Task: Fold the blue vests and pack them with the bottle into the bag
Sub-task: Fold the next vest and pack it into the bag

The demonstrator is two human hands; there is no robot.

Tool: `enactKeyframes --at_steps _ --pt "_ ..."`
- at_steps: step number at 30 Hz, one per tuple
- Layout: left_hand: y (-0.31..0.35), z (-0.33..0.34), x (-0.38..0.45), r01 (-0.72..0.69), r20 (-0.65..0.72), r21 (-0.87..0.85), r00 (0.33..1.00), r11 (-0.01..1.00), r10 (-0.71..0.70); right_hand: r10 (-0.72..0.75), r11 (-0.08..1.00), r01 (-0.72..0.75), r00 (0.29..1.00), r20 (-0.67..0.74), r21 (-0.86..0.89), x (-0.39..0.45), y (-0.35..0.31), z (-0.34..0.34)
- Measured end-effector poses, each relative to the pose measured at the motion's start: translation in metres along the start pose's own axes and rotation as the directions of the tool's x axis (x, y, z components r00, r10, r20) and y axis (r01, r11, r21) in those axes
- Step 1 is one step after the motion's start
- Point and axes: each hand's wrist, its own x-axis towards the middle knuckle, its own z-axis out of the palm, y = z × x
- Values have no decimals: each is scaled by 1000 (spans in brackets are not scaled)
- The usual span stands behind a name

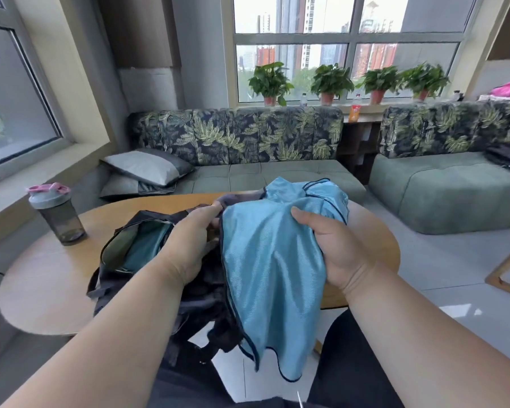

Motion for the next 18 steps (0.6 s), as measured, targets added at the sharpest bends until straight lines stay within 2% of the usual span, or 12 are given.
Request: enactKeyframes --at_steps 2,3,5,6,7,8,12,18 --pt "-7 0 -2 104 6 35 994 994 -105 -14 1000 14 999 -30 6 2 -2 7" --pt "-11 1 -5 219 67 41 973 975 -221 -22 1000 23 999 -48 8 4 -3 10" --pt "-21 2 -14 409 273 26 875 912 -400 -24 999 25 997 -73 20 9 -5 15" --pt "-27 4 -19 464 375 0 821 886 -430 -22 999 24 997 -80 25 11 -6 19" --pt "-31 7 -23 494 449 -41 786 868 -426 -19 999 21 997 -80 30 13 -7 22" --pt "-33 10 -26 497 492 -100 778 862 -391 -17 999 19 998 -67 33 15 -7 24" --pt "-26 25 -33 420 487 -282 837 862 -249 -10 999 10 1000 -17 41 20 -7 27" --pt "-26 19 -28 387 510 -367 844 846 -165 -24 997 30 997 -79 77 19 -12 14"
